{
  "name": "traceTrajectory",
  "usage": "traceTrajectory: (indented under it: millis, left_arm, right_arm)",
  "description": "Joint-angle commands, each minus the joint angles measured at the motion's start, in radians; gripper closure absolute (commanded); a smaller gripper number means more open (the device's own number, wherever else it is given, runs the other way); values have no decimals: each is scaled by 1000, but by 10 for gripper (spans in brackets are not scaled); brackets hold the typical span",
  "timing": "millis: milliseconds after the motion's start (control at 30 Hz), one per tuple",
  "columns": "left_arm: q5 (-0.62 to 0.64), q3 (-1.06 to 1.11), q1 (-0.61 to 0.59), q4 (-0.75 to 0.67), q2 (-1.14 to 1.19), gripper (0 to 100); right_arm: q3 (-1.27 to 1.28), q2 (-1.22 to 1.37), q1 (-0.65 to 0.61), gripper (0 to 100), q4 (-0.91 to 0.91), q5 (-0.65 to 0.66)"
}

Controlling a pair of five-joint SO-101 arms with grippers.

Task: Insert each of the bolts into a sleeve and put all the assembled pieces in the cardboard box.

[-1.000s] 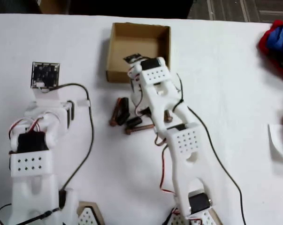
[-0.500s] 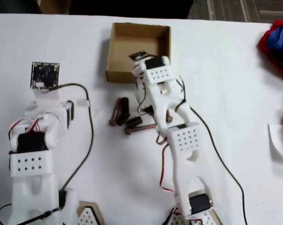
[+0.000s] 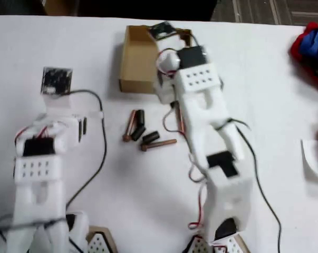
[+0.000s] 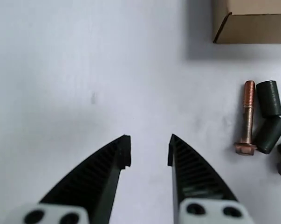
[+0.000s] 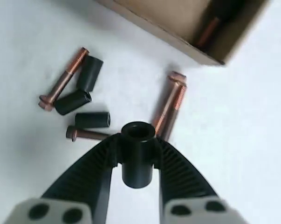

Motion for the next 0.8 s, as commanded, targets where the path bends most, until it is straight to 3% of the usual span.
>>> traceTrajectory:
  millis: [0,167,367,567,767]
  left_arm:
    - [-3,-275,77,127,232,845]
    - [20,-702,196,399,565,845]
    - [233,-1082,301,589,896,845]
    - [232,-1302,353,703,1162,845]
    - [230,-1389,341,778,1350,845]
  right_arm:
    - [184,-283,76,978,-50,11]
    - [697,-572,209,978,-265,72]
    - [1226,-820,317,979,-616,101]
    - [1409,-849,323,979,-777,100]
    - [1452,-848,323,979,-840,100]
